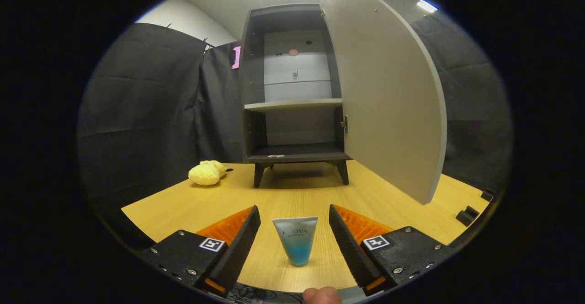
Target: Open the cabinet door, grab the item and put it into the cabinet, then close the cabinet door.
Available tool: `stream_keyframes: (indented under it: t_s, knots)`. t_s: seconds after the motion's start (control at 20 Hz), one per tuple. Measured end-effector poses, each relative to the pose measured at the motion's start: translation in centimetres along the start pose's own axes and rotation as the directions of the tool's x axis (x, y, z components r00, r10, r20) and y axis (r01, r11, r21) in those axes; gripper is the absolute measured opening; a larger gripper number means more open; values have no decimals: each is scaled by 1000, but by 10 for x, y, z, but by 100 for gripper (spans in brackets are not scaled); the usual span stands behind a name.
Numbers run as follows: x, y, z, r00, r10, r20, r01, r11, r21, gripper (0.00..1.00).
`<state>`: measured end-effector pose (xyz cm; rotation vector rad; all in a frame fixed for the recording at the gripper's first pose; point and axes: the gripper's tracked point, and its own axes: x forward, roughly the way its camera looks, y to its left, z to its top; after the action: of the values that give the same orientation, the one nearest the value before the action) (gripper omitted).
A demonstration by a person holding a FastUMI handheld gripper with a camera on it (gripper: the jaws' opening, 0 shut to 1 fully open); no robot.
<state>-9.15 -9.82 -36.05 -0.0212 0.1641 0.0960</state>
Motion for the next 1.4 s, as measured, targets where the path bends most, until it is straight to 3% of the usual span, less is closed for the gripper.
stream_keyframes:
  t_s: [0.25, 0.35, 0.4, 0.45, 0.5, 0.65, 1.0, 1.4]
  knots:
    - [29, 1, -76, 996, -30, -83, 27, 999, -32, 94]
    - [28, 5, -83, 998, -5, -56, 1, 998, -69, 92]
    - [26, 7, -80, 999, -5, -34, 2, 997, -82, 82]
    - [25, 6, -79, 1000, -7, -25, 5, 996, -87, 57]
    - [25, 8, -84, 999, 8, -34, -11, 997, -75, 46]
    - [25, 12, -79, 998, 18, -63, -21, 999, -42, 43]
    - [16, 19, -10, 999, 5, -48, -8, 999, -45, 42]
    - [25, 50, 121, 998, -47, -36, 45, 997, -69, 42]
